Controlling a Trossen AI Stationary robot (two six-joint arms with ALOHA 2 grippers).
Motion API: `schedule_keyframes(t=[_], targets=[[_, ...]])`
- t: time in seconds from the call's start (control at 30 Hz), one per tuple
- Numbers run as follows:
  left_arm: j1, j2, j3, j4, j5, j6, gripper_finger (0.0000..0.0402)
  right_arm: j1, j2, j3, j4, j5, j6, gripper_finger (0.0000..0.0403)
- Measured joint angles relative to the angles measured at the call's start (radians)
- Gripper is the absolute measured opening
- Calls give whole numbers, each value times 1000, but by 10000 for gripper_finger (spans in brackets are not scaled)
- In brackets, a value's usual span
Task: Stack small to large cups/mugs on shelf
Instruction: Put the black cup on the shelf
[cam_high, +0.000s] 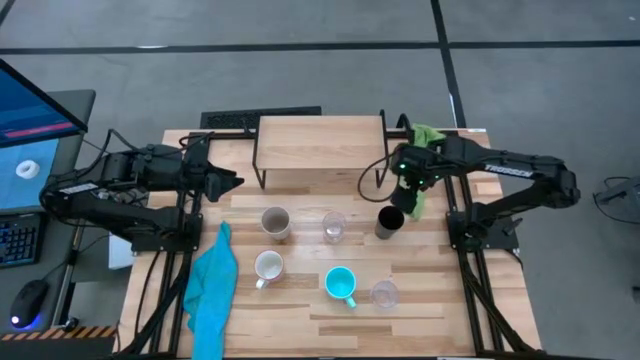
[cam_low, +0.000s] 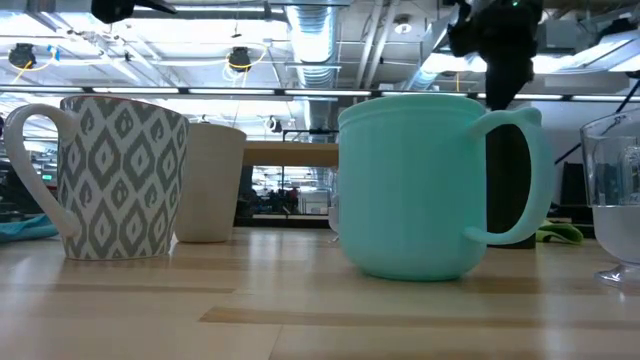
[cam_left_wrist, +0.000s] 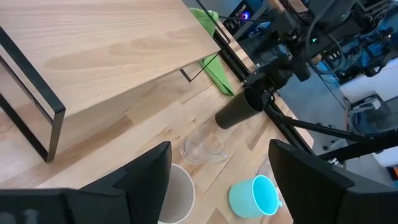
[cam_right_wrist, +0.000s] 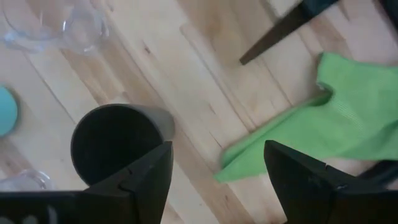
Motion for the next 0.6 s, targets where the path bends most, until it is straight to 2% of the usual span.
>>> schedule_keyframes(t=[0.2, 0.6], targets=[[0, 0, 0, -1, -1, -1, 261, 17, 44, -38, 41, -9, -33, 276], [0, 0, 0, -60, -57, -5, 261, 79, 15, -212, 185, -28, -32, 276]])
